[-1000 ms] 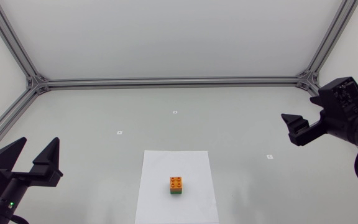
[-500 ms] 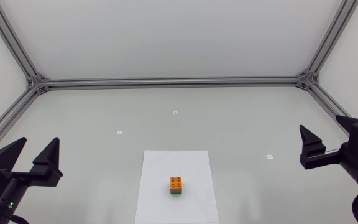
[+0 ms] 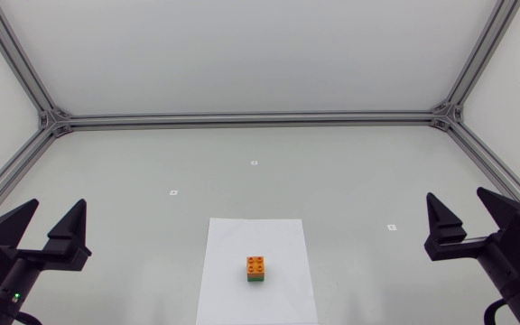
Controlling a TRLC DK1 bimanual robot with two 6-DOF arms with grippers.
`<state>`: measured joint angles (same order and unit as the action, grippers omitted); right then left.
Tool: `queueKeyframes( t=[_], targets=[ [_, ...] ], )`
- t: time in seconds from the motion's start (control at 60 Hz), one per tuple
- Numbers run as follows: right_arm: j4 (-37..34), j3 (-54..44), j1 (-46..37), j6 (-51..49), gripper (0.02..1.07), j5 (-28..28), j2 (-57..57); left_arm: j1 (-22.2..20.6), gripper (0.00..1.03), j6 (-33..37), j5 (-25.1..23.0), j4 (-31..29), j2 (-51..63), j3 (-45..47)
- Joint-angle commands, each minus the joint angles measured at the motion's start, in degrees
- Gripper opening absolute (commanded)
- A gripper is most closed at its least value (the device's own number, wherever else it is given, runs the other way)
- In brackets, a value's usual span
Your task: Pick up the orange 2x2 brick with the right arm and stack it on top of the green 2x2 brick in the center
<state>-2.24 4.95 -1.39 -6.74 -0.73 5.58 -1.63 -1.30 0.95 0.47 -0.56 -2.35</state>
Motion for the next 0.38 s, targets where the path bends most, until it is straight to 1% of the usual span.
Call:
queueKeyframes(
  t=[0.0,0.1,0.367],
  targets=[
    [1.6,-2.9,0.8,4.1,1.02,0.6,-2.7,0.0,0.99,0.3,-0.2,-0.6,-0.3,2.3],
    [2.2,-4.9,1.4,6.7,1.02,0.7,-5.6,0.0,0.99,0.3,-0.2,-0.6,-0.3,2.3],
    [2.2,-5.0,1.4,6.7,1.02,0.7,-5.6,0.0,0.99,0.3,-0.2,-0.6,-0.3,2.3]
  ],
)
